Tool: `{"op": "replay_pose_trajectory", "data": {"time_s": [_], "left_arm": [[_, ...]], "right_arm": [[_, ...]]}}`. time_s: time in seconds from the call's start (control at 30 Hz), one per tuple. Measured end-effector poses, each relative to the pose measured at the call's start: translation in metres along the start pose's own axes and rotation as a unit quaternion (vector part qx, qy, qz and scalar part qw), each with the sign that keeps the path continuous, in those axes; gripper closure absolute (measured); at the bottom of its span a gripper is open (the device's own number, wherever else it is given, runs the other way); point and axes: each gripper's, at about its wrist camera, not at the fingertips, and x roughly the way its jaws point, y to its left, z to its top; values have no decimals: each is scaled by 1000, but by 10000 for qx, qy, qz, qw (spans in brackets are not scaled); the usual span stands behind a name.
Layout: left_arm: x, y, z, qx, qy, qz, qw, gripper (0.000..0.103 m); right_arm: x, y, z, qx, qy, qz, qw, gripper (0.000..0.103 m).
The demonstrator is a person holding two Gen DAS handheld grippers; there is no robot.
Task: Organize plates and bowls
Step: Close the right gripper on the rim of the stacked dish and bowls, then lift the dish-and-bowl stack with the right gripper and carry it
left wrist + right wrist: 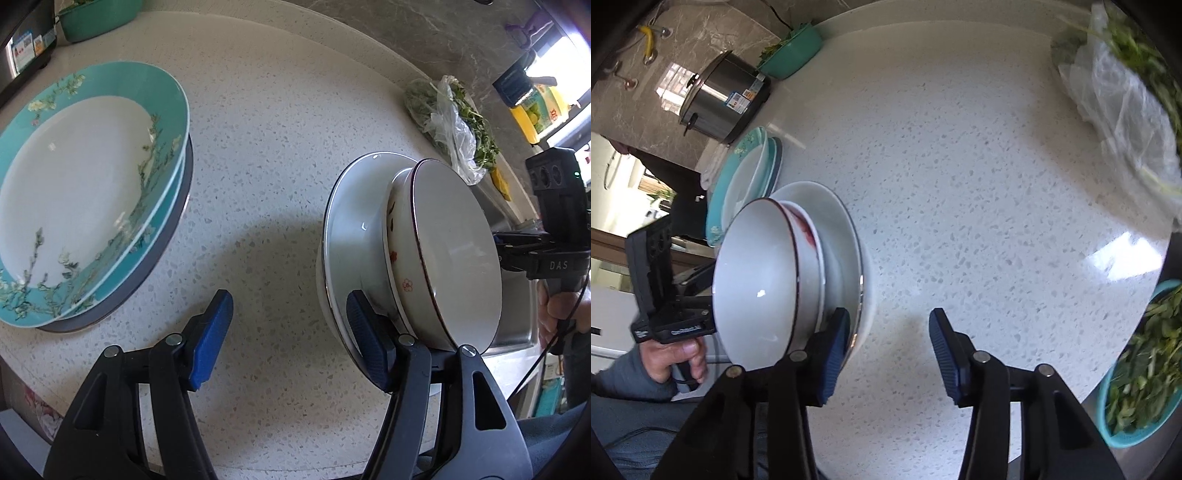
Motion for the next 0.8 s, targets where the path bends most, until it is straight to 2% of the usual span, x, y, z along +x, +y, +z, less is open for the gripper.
{"op": "replay_pose_trajectory", "data": {"time_s": [0.2, 0.3, 0.4, 0.5, 0.6, 0.8], "left_arm": [[2, 9, 0, -77, 133, -253, 9996, 42], [4, 8, 2, -140, 164, -451, 9987, 53], [6, 6, 5, -167, 127, -535, 9983, 60], [7, 2, 9, -140, 129, -601, 9980, 66], [8, 1, 12, -161, 159, -661, 9976, 67], [11, 4, 14, -177, 285, -797, 9963, 69]], "right_arm": [[6, -20, -2, 450, 16, 727, 9963, 59], [9, -29, -4, 683, 61, 1062, 9920, 59], [11, -38, -4, 934, 106, 1354, 9863, 59], [9, -35, -3, 868, 96, 1274, 9880, 59], [8, -29, 0, 740, 109, 1102, 9911, 59], [11, -29, 3, 688, 252, 1198, 9901, 59]]}}
